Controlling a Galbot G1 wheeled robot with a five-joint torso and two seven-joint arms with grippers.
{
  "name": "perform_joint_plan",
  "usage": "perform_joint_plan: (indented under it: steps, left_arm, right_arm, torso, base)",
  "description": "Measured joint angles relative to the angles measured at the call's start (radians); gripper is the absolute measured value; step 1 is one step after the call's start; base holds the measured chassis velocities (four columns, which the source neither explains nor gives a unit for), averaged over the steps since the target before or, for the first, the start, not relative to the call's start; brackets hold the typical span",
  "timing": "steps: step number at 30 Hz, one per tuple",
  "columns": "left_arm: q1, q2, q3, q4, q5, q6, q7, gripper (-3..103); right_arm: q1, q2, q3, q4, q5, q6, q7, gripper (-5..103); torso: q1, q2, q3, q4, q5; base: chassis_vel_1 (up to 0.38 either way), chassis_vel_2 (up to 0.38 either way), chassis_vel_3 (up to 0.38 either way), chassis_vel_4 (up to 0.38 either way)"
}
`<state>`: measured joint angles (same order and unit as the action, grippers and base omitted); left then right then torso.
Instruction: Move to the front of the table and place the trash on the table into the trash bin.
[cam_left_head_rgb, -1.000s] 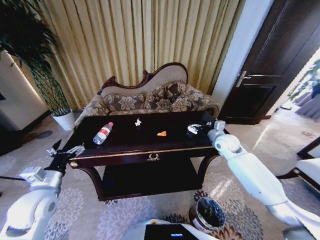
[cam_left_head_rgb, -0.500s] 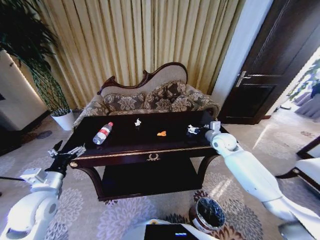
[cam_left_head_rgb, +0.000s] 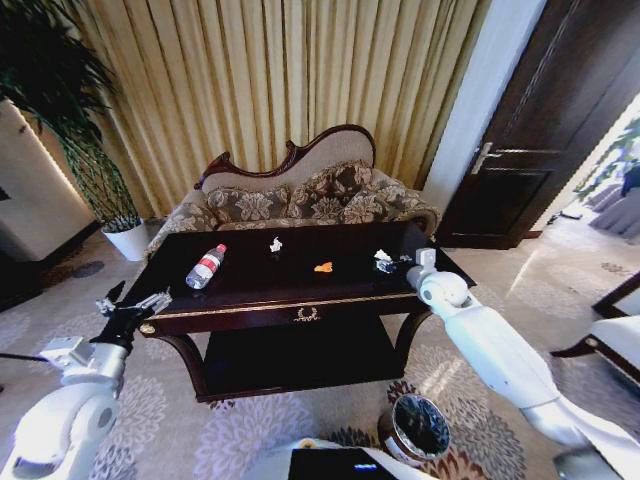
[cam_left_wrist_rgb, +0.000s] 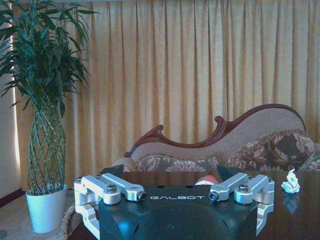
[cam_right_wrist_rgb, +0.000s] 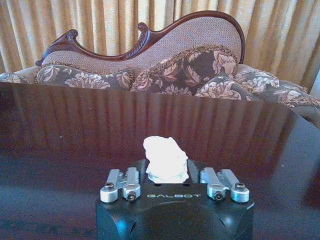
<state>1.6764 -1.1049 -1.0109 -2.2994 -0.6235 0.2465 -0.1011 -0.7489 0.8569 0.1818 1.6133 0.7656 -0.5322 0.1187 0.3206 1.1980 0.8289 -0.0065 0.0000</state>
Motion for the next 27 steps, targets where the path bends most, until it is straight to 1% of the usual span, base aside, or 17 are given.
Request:
perform_joint_plan:
  steps: [1,3,4,5,6,9,10,12,13,15,22,26,27]
  left_arm:
    - [0.000,0.000,0.000,0.000,0.000,0.000,0.000,100]
    - [0.000,0.000,-0.002,-0.001,-0.001,0.000,0.000,100]
    - [0.000,0.000,-0.002,-0.001,-0.001,0.000,0.000,100]
    - [0.001,-0.001,-0.002,-0.001,-0.001,-0.001,0.000,100]
    - [0.001,-0.001,-0.002,-0.001,-0.001,-0.001,0.000,100]
    - [0.000,-0.004,-0.003,-0.003,-0.001,-0.002,0.001,100]
    - [0.000,-0.004,-0.003,-0.003,-0.001,-0.002,0.001,100]
    - [0.000,-0.006,-0.002,-0.003,-0.001,-0.002,0.002,100]
    - [0.000,-0.006,-0.002,-0.003,-0.001,-0.002,0.002,100]
    - [-0.001,-0.010,0.000,-0.003,-0.001,-0.003,0.002,100]
    - [-0.001,-0.012,0.001,-0.003,-0.001,-0.004,0.003,100]
    - [-0.001,-0.013,0.001,-0.004,-0.001,-0.004,0.004,100]
    - [-0.002,-0.015,0.001,-0.004,-0.001,-0.005,0.004,100]
  right_arm:
    - [-0.001,0.000,0.002,0.000,-0.001,0.001,0.000,48]
    - [-0.003,0.000,0.006,0.000,-0.002,0.002,0.000,37]
    - [-0.003,0.000,0.006,0.000,-0.002,0.002,0.000,37]
    - [-0.004,0.000,0.009,0.001,-0.002,0.003,0.000,32]
    - [-0.004,0.000,0.009,0.001,-0.002,0.003,0.000,32]
    - [-0.008,-0.005,0.017,0.007,-0.002,0.005,0.000,16]
    - [-0.008,-0.005,0.017,0.007,-0.002,0.005,0.000,16]
    - [-0.013,-0.006,0.022,0.012,-0.002,0.006,0.000,5]
    - [-0.013,-0.006,0.022,0.012,-0.002,0.006,0.000,5]
    - [-0.026,-0.007,0.033,0.022,-0.001,0.008,0.000,1]
    - [-0.048,-0.007,0.054,0.036,0.001,0.017,0.000,0]
    - [-0.064,-0.005,0.091,0.058,0.016,0.038,0.000,0]
    - [-0.076,-0.005,0.124,0.076,0.028,0.043,0.000,0]
  torso:
    - [0.000,0.000,0.000,0.0000,0.0000]
    - [0.000,0.000,0.000,0.0000,0.0000]
    - [0.000,0.000,0.000,0.0000,0.0000]
    - [0.000,0.000,0.000,0.0000,0.0000]
    - [0.000,0.000,0.000,0.0000,0.0000]
    - [0.000,0.000,0.000,0.0000,0.0000]
    - [0.000,0.000,0.000,0.0000,0.0000]
    - [0.000,0.000,0.000,0.0000,0.0000]
    - [0.000,0.000,0.000,0.0000,0.0000]
    - [0.000,0.000,0.000,0.0000,-0.0001]
    - [0.000,0.000,0.000,0.0000,0.0000]
    - [0.000,0.000,0.000,0.0000,0.0000]
    - [0.000,0.000,0.000,0.0003,0.0001]
  base:
    - [0.000,0.000,0.000,0.000]
    - [0.000,0.000,0.000,0.000]
    - [0.000,0.000,0.000,0.000]
    - [0.000,0.000,0.000,0.000]
    - [0.000,0.000,0.000,0.000]
    - [0.000,0.000,0.000,0.000]
    - [0.000,0.000,0.000,0.000]
    - [0.000,0.000,0.000,0.000]
    - [0.000,0.000,0.000,0.000]
    - [0.000,0.000,0.000,0.000]
    - [0.000,0.000,0.000,0.000]
    - [0.000,0.000,0.000,0.000]
    - [0.000,0.000,0.000,0.000]
